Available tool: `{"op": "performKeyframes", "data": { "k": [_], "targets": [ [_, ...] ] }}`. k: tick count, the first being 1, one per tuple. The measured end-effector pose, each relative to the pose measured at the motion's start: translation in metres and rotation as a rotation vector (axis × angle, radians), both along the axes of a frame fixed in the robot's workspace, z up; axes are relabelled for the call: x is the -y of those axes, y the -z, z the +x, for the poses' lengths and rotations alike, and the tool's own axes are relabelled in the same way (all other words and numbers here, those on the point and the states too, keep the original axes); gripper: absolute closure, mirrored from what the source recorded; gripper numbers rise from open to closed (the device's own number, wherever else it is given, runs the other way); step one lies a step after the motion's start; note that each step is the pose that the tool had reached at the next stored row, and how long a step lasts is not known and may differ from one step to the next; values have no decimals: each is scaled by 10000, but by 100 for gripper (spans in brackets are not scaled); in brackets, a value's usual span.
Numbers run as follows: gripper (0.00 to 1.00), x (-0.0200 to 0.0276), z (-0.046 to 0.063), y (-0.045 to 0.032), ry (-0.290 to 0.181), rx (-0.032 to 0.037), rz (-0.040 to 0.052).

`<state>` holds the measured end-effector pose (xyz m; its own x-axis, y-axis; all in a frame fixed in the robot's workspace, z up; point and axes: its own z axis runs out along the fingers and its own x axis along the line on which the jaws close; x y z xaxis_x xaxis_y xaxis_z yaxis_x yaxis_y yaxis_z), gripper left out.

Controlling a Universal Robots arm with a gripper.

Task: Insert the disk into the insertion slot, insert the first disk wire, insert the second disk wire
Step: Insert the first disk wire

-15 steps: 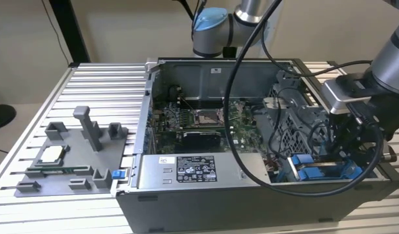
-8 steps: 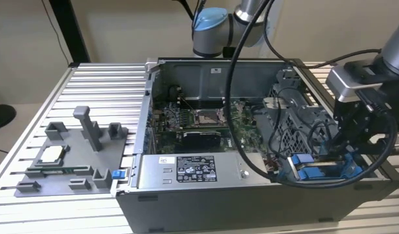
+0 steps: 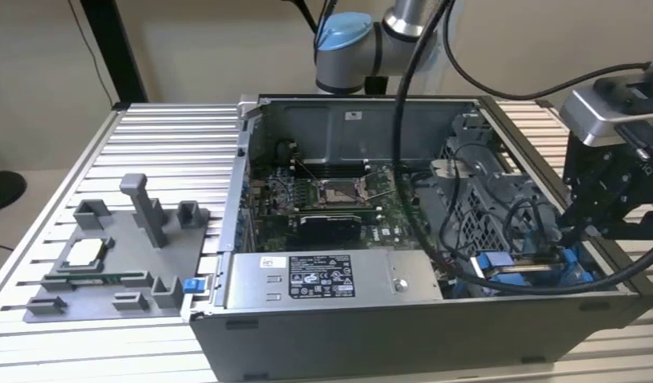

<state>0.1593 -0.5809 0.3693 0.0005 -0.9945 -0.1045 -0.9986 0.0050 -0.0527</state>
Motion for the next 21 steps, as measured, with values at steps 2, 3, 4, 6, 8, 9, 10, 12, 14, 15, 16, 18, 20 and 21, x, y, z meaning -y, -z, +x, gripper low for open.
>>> {"op": "performKeyframes", "data": {
  "k": [2, 3, 4, 6, 8, 9, 10, 12, 14, 15, 16, 18, 20, 21],
  "targets": [
    [0, 0, 71, 0, -7, -27, 10],
    [0, 0, 103, 1, -12, -45, 14],
    [0, 0, 133, 5, -17, -66, 18],
    [0, -1, 168, 19, -23, -90, 34],
    [0, 0, 176, 36, -23, -109, 54],
    [0, -1, 176, 41, -22, -132, 61],
    [0, -2, 177, 48, -23, -162, 66],
    [0, -3, 177, 63, -23, -200, 80],
    [0, -5, 177, 81, -23, -215, 99],
    [0, -7, 177, 90, -23, -216, 128],
    [0, -9, 177, 99, -23, -215, 156],
    [0, -17, 177, 113, -23, -215, 227],
    [0, -23, 177, 128, -14, -215, 307],
    [0, -23, 177, 133, -3, -215, 351]
  ]
}}
